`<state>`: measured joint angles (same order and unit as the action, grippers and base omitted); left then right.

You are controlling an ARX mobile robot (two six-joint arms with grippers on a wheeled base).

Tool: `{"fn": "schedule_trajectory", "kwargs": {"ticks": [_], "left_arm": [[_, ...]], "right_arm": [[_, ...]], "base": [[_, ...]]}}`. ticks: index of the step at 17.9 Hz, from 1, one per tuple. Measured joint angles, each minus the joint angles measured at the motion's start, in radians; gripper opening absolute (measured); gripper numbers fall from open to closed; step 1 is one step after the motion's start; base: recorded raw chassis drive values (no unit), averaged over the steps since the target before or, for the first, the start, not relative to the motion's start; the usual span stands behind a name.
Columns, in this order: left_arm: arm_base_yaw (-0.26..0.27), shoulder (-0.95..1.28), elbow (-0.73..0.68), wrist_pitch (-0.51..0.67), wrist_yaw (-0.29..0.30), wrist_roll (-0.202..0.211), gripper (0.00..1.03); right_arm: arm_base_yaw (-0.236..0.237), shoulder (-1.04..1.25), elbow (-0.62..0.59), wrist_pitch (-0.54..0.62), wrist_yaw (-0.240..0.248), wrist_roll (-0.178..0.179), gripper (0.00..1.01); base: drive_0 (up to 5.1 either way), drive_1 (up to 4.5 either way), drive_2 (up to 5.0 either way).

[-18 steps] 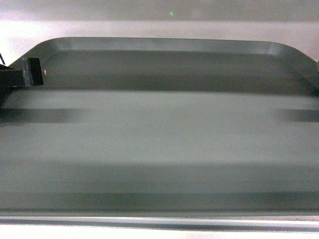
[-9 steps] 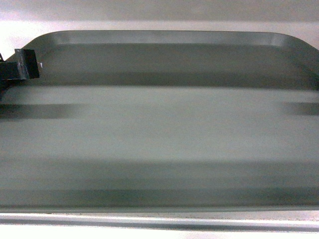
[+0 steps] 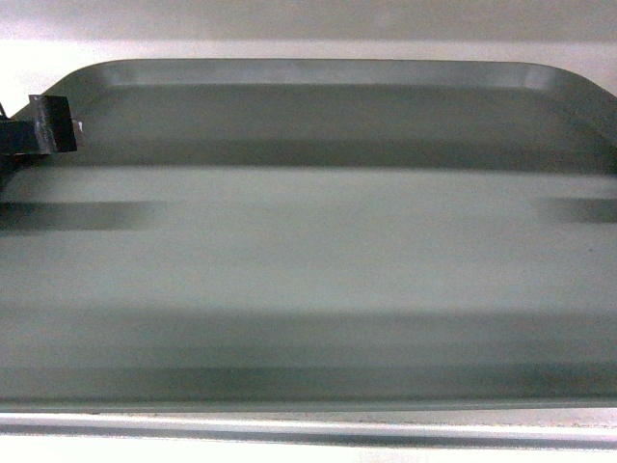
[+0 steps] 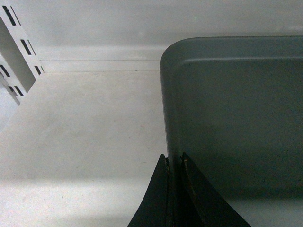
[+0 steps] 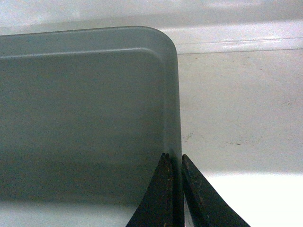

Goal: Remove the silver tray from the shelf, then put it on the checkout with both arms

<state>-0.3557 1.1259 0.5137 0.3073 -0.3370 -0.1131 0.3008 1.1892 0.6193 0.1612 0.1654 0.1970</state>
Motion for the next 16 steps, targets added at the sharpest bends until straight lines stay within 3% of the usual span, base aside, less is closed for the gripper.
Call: {"fn": "schedule_trajectory", "kwargs": {"ticks": [2, 16], "left_arm": [[0.0, 0.0, 0.0, 0.0, 0.0, 0.0, 0.04], [-0.003, -0.001, 0.0, -0.001, -0.001, 0.0, 0.04]], "right_arm": [[0.0, 0.0, 0.0, 0.0, 0.0, 0.0, 0.03], [0.0, 0.0, 0.0, 0.001, 0.004, -0.002, 0.03]], "base": [[0.0, -0.85, 0.8], [0.0, -4.3, 4.4]]}}
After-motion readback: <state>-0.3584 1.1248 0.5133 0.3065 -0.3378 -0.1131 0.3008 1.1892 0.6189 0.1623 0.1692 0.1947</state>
